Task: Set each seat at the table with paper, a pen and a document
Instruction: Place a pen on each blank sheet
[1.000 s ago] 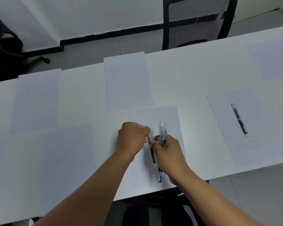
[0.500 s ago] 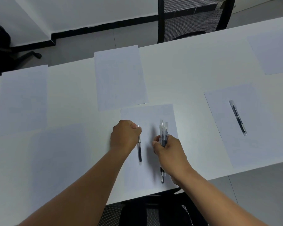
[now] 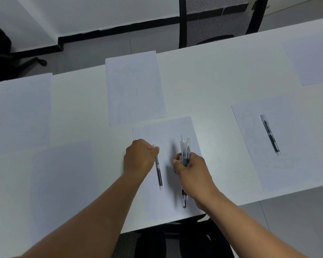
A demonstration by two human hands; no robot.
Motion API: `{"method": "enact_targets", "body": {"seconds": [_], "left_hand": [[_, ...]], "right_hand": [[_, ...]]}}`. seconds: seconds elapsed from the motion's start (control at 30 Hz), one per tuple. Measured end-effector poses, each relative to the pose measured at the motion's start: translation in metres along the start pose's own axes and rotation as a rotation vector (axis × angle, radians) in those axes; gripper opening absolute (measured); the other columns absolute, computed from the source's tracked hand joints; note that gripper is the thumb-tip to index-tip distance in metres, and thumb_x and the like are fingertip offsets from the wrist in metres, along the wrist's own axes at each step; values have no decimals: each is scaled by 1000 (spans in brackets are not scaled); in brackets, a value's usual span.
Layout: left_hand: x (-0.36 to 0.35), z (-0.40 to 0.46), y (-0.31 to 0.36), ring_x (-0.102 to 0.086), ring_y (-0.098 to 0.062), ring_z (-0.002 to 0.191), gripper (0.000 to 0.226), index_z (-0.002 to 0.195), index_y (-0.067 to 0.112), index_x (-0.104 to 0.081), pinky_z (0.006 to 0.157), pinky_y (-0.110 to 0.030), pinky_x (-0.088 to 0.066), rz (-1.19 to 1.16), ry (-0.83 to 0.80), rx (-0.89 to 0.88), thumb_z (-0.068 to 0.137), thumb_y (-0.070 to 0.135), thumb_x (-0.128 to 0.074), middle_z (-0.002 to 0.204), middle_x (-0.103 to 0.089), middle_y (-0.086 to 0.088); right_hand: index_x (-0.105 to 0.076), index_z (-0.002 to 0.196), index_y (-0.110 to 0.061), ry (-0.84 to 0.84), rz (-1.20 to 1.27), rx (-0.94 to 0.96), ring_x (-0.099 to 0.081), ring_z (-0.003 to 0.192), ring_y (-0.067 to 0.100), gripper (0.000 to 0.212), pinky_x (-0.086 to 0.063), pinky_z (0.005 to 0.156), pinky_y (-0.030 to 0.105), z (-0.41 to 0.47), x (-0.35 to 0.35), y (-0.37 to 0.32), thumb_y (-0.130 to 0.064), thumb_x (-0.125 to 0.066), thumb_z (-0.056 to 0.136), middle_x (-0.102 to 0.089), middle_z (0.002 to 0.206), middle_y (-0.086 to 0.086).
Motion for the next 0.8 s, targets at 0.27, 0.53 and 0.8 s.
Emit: {"method": "enact_targets", "body": {"seconds": [0.27, 0.53, 0.8], "left_hand": [[5, -4, 4, -79, -34, 83, 38, 76, 5, -69, 84, -49, -64, -27, 10, 33, 90, 37, -81, 78, -80, -11], [18, -17, 6, -77, -38, 87, 41, 85, -2, -71, 85, -48, -64, -28, 27, 62, 93, 38, -79, 79, -79, -17], [56, -47, 26, -81, -33, 81, 33, 81, -4, -74, 77, -45, -64, -85, 68, 44, 92, 27, -76, 70, -79, -7]], "right_hand": [[-55, 79, -13, -17, 6, -1, -38, 53, 12, 21, -36, 57, 30, -4, 1, -6, -19, -57, 98, -47, 64, -5], [-66, 90, -15, 3, 25, -16, -65, 67, 20, 12, -61, 72, 45, -11, 4, -13, -21, -60, 99, -58, 67, -11], [-65, 104, -10, -34, 30, -25, -50, 63, 22, 13, -43, 60, 33, -34, 7, -41, -22, -61, 100, -50, 71, -2]]}}
Point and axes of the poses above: each hand's wrist, its own z-axis towards the middle knuckle, its own x-axis out of the back of the hand, y = z × x, the point moved 7 cm from there along z, towards the middle knuckle
